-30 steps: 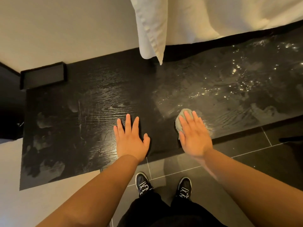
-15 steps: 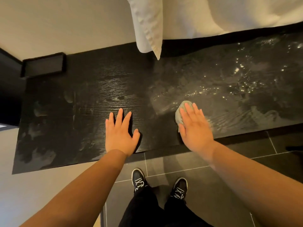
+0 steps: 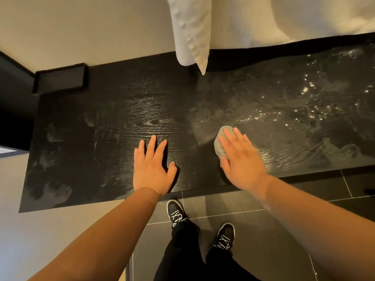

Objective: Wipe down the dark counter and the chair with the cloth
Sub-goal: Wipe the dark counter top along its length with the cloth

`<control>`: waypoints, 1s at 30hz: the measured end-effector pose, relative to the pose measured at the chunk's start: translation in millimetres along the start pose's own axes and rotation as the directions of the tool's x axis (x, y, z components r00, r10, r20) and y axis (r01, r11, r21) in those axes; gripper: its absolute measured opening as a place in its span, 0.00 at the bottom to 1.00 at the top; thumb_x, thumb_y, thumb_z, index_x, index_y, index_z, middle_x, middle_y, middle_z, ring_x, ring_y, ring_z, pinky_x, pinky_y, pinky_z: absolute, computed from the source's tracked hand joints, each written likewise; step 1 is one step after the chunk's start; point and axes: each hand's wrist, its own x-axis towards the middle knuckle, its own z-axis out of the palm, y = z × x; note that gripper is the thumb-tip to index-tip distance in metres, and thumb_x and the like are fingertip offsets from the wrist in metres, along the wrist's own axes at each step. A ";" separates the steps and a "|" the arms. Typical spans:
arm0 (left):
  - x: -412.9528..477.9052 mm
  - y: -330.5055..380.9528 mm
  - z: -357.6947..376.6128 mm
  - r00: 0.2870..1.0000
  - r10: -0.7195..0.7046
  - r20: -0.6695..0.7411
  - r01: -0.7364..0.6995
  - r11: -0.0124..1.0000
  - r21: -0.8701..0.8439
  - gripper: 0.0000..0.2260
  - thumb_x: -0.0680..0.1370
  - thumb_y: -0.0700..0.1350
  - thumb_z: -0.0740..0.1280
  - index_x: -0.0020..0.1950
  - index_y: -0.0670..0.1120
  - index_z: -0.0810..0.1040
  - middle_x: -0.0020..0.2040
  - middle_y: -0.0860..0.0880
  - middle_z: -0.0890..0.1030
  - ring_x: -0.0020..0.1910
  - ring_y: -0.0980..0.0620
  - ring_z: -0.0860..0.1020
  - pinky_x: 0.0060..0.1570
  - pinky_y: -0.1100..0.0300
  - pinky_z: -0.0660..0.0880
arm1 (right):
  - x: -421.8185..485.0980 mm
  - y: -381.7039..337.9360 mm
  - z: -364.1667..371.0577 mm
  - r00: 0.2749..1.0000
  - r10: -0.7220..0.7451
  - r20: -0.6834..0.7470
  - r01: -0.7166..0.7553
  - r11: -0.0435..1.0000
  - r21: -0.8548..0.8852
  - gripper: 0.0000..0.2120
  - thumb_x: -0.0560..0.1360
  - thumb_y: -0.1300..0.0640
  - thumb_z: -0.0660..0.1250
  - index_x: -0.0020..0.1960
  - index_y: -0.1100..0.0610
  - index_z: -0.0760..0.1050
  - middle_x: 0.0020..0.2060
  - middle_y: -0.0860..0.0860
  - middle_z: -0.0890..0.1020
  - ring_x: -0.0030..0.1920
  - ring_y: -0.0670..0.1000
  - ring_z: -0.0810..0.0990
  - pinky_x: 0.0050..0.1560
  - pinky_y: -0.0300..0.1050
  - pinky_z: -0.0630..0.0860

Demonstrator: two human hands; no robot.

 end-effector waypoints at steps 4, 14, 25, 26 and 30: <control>-0.5 0.3 -0.2 1.000 0.000 0.004 0.000 1.000 0.004 0.33 0.79 0.64 0.55 0.84 0.57 0.60 0.86 0.49 0.54 0.85 0.39 0.49 0.83 0.39 0.49 | 3.8 -32.1 17.6 0.919 -0.382 0.091 0.383 0.924 0.008 0.28 0.82 0.48 0.56 0.81 0.53 0.62 0.82 0.53 0.58 0.82 0.58 0.54 0.81 0.57 0.54; 1.3 -2.0 1.1 1.000 -0.002 0.012 0.001 1.000 0.020 0.33 0.79 0.64 0.54 0.84 0.58 0.59 0.86 0.50 0.53 0.85 0.39 0.48 0.83 0.40 0.49 | 19.5 12.5 -2.3 0.973 0.232 -0.009 -0.232 0.972 -0.029 0.31 0.80 0.49 0.58 0.81 0.54 0.58 0.81 0.52 0.58 0.82 0.60 0.52 0.80 0.60 0.57; -0.1 -1.3 4.1 1.000 -0.001 -0.017 0.001 1.000 0.018 0.30 0.82 0.64 0.51 0.84 0.56 0.60 0.86 0.49 0.56 0.84 0.38 0.49 0.82 0.39 0.50 | 25.8 -12.2 1.7 0.947 0.322 0.005 -0.321 0.946 -0.048 0.32 0.83 0.47 0.50 0.83 0.60 0.49 0.82 0.58 0.52 0.82 0.59 0.47 0.82 0.58 0.47; -0.4 -0.7 4.8 1.000 -0.009 -0.015 0.010 1.000 0.023 0.30 0.82 0.65 0.51 0.84 0.56 0.60 0.86 0.49 0.55 0.85 0.39 0.49 0.82 0.39 0.49 | 28.8 -13.8 0.1 0.923 0.385 -0.004 -0.384 0.922 -0.051 0.32 0.83 0.47 0.49 0.83 0.61 0.49 0.82 0.59 0.52 0.82 0.60 0.48 0.82 0.57 0.46; 11.6 17.4 2.8 0.993 -0.113 0.013 0.114 0.991 -0.077 0.30 0.82 0.65 0.52 0.84 0.58 0.60 0.86 0.48 0.55 0.85 0.40 0.46 0.82 0.36 0.43 | 25.1 -5.9 3.7 0.998 0.023 0.067 -0.020 0.999 -0.046 0.31 0.83 0.47 0.47 0.83 0.56 0.53 0.83 0.55 0.53 0.83 0.58 0.48 0.82 0.57 0.50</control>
